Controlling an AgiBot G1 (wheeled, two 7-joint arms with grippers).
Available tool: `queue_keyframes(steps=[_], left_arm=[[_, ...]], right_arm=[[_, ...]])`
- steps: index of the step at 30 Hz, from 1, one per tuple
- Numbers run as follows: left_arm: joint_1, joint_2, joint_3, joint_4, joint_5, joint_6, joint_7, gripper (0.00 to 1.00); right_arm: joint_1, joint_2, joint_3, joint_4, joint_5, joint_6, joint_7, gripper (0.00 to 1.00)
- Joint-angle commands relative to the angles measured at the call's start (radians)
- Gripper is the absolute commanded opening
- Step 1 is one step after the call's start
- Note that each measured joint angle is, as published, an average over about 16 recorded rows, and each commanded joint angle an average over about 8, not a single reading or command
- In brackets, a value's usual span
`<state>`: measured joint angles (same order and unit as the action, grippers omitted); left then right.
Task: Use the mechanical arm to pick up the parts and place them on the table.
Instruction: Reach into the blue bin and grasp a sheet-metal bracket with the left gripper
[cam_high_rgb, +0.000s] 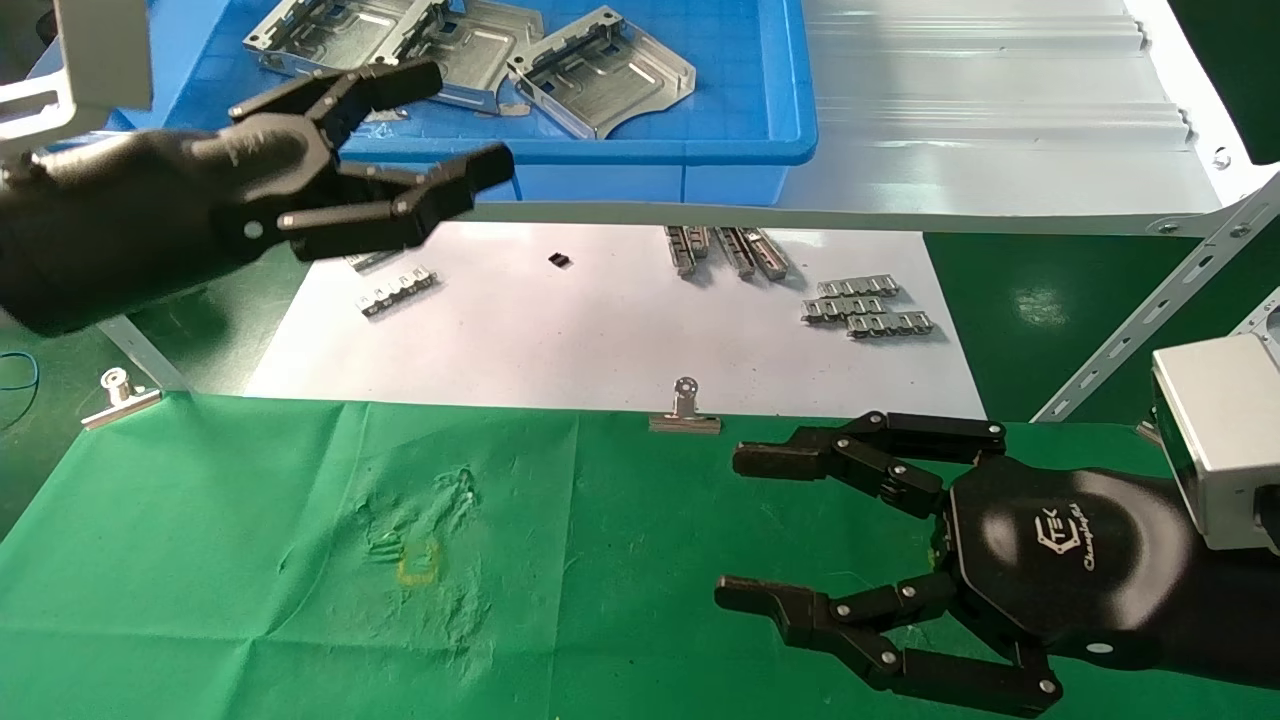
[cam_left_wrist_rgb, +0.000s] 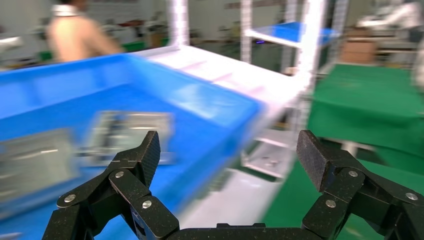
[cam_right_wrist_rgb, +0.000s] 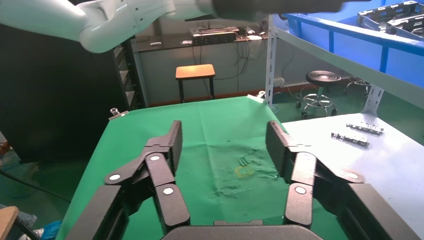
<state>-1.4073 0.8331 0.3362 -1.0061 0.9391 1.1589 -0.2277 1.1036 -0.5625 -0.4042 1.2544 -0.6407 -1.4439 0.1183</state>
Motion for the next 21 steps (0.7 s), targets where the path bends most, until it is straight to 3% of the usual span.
queue_keyframes(steps=[1,11,21], left_arm=[[-0.048,0.023,0.009,0.043,0.031,-0.038,-0.006,1.0],[-0.33,0.116,0.113,0.373,0.248,-0.159,-0.044,1.0],[-0.536,0.197,0.176,0.698,0.374,-0.208,0.029,1.0]], right_arm=[[0.0,0.0,0.0,0.0,0.0,0.0,0.0,0.0],[0.0,0.0,0.0,0.0,0.0,0.0,0.0,0.0],[0.0,0.0,0.0,0.0,0.0,0.0,0.0,0.0]])
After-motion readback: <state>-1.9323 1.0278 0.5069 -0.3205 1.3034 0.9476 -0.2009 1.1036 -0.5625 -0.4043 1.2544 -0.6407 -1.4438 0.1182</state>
